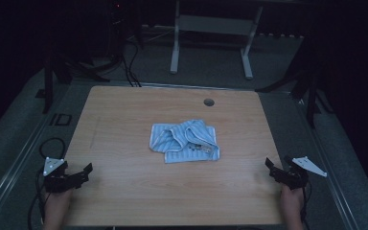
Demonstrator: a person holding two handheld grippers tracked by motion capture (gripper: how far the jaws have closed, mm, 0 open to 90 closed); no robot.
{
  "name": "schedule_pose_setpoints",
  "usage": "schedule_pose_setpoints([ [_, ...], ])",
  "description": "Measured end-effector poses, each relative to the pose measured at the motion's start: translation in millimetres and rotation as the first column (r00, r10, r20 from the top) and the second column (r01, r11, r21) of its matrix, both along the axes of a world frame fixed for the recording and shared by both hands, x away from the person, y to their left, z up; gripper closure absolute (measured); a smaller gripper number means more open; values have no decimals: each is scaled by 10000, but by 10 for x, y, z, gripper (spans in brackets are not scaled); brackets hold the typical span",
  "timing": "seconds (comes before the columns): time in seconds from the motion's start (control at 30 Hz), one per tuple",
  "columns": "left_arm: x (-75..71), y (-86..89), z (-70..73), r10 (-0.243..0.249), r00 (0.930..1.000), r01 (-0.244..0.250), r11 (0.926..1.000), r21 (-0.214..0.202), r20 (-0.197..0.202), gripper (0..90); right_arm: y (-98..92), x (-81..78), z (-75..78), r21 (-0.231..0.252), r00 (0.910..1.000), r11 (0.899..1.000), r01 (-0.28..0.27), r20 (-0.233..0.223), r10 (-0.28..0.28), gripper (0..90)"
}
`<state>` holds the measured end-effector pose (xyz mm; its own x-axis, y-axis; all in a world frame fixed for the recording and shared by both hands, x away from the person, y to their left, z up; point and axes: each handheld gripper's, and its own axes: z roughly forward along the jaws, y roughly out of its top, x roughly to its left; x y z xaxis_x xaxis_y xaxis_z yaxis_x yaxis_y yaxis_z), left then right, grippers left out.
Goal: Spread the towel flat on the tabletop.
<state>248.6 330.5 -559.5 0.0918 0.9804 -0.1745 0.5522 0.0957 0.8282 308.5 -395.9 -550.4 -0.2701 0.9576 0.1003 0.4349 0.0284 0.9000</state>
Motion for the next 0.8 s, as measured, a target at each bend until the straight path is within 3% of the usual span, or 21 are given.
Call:
schedule_pose_setpoints([
  [0.17,69,18,34,-263,9990,265,9996,59,-372,22,19,61,-6,-197,9953,9970,-747,-638,734,173],
  [0.2,86,23,35,-460,9972,464,9989,51,-584,22,28,97,-9,-108,9861,9916,-1291,-1072,1273,179],
  [0.27,117,21,29,-883,9911,913,9955,259,-1001,22,55,118,3,-445,9782,9877,-1497,-1519,1414,198],
  [0.3,117,21,29,-883,9911,913,9955,259,-1001,22,55,118,3,-445,9782,9877,-1497,-1519,1414,198],
  [0.33,138,21,29,-1162,9826,1264,9899,637,-1448,22,60,119,13,-411,9733,9857,-1632,-1700,1540,205],
  [0.4,158,33,32,-1309,9719,1479,9861,751,-1954,22,66,124,60,-164,9476,9695,-2447,-2158,2355,204],
  [0.43,165,44,45,-1434,9648,1635,9836,757,-2203,22,74,119,75,-197,9419,9662,-2570,-2289,2459,203],
  [0.47,168,51,55,-1589,9602,1805,9806,764,-2297,22,81,117,96,-147,9282,9572,-2890,-2489,2765,193],
  [0.5,173,58,76,-1730,9538,1979,9769,805,-2457,22,84,119,106,-100,9202,9524,-3048,-2609,2918,183],
  [0.6,196,72,134,-2200,9256,2546,9640,764,-3080,22,98,123,146,-423,9015,9407,-3367,-3031,3091,162],
  [0.63,200,69,155,-2339,9141,2735,9587,781,-3312,22,105,122,157,-548,8992,9382,-3416,-3093,3093,145],
  [0.7,204,51,197,-2609,8930,3115,9464,852,-3666,22,118,132,178,-582,8772,9239,-3782,-3414,3376,128],
  [0.73,204,41,216,-2646,8852,3211,9427,909,-3826,22,132,131,195,-734,8726,9197,-3856,-3530,3376,128],
  [0.77,206,38,229,-2713,8791,3294,9401,881,-3918,22,146,138,208,-789,8574,9120,-4025,-3816,3454,127],
  [0.8,211,35,244,-2811,8691,3399,9372,784,-4070,22,156,140,219,-885,8493,9046,-4169,-3924,3530,127],
])
